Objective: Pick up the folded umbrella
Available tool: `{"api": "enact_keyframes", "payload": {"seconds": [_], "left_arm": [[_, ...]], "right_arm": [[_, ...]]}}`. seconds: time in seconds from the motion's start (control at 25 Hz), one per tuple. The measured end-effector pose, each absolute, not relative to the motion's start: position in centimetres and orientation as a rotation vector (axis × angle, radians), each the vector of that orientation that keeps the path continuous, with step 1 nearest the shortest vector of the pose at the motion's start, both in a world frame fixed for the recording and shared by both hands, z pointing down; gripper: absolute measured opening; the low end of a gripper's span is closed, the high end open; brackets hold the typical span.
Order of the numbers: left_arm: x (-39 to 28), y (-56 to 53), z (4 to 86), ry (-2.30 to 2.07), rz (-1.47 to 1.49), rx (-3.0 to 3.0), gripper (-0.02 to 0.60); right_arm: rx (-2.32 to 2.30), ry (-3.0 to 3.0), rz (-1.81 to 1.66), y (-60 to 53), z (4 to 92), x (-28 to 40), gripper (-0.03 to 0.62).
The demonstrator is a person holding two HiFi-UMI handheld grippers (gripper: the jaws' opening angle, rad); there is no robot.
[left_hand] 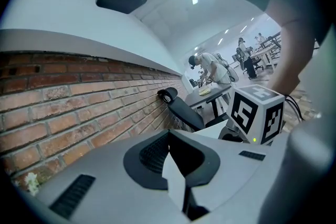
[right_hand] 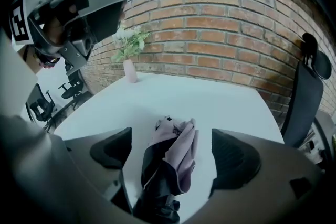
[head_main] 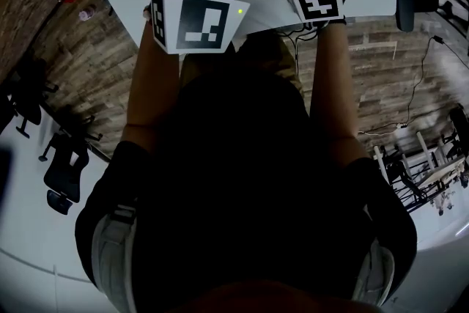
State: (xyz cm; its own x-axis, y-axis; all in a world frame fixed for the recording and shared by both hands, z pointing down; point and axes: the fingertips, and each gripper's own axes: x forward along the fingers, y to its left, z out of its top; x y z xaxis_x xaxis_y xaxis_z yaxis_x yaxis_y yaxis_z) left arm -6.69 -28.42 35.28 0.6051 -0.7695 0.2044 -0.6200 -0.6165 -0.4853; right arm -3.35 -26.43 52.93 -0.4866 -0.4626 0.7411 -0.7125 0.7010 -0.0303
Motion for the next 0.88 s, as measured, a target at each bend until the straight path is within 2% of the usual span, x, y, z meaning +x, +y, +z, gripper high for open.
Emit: {"api": "enact_keyframes", "payload": {"seconds": [0.88], "left_arm": [[-7.8, -29.0, 38.2, 1.102, -0.594, -2.541, 0.011]], "right_arm": [[0.815, -1.994, 0.589, -25.2, 60.7, -2.9, 0.440]]}}
